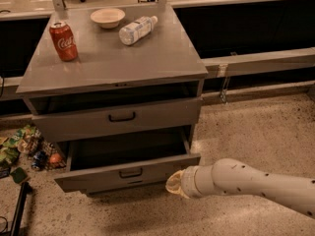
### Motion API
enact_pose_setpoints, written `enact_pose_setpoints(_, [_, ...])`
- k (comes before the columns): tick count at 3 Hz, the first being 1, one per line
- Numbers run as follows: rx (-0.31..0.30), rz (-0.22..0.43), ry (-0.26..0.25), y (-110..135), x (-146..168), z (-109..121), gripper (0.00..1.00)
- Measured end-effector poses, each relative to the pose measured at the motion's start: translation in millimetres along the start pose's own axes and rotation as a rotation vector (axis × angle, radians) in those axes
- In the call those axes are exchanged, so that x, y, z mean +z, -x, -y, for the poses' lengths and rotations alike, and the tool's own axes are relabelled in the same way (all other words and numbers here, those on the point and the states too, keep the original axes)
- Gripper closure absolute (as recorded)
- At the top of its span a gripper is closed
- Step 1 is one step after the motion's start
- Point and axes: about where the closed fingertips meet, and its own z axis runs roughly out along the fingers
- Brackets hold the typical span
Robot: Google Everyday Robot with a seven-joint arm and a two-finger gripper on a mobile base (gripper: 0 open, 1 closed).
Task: Close middle drawer
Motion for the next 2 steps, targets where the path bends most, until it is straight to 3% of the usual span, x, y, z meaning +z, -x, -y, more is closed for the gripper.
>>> enact_pose_setpoints(1, [-0.03, -0.03, -0.071, -5.8, 21.5, 8.8, 1.0])
enact_pose_setpoints(2, [-0.037, -0.02, -0.116, -1.0, 24.4, 20.6, 1.0])
